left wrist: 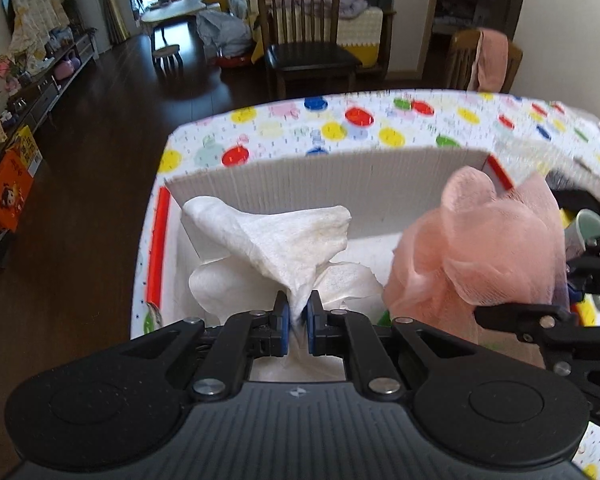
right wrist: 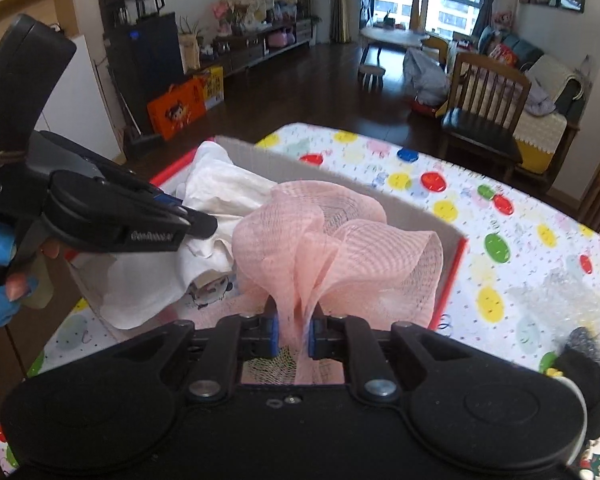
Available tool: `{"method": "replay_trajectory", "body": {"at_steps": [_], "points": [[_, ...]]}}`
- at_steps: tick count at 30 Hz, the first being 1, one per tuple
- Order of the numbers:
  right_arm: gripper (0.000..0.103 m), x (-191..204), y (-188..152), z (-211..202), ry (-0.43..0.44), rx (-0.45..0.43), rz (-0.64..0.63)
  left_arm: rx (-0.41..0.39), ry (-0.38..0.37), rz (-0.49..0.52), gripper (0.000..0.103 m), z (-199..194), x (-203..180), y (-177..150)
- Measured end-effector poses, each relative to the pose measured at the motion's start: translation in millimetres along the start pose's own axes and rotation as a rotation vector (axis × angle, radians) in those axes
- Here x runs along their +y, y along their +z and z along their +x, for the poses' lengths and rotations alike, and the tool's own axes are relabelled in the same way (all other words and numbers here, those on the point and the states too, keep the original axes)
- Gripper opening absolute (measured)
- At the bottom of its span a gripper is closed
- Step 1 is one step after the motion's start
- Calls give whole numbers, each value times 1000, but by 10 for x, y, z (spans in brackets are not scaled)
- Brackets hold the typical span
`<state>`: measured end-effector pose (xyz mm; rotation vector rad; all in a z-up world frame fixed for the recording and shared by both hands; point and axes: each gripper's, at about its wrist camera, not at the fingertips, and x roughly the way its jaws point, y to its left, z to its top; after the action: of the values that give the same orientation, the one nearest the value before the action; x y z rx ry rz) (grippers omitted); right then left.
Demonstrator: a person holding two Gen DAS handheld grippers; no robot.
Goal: Organize soft objects
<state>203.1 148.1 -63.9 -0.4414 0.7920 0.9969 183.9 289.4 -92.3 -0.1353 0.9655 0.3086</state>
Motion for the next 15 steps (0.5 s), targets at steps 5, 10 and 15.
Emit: {"method": "replay_trajectory", "body": {"at_steps": [5,10,15], "points": [[12,43,-46,174,-10,47,8,34,-8,1,8,160,3,-63],[17,46,-94,232,1,63,47,50,-19,4,8,224,7,-112],[22,90,-99,257,-15,72,39,67,-24,4,9,249,20,-131]]}}
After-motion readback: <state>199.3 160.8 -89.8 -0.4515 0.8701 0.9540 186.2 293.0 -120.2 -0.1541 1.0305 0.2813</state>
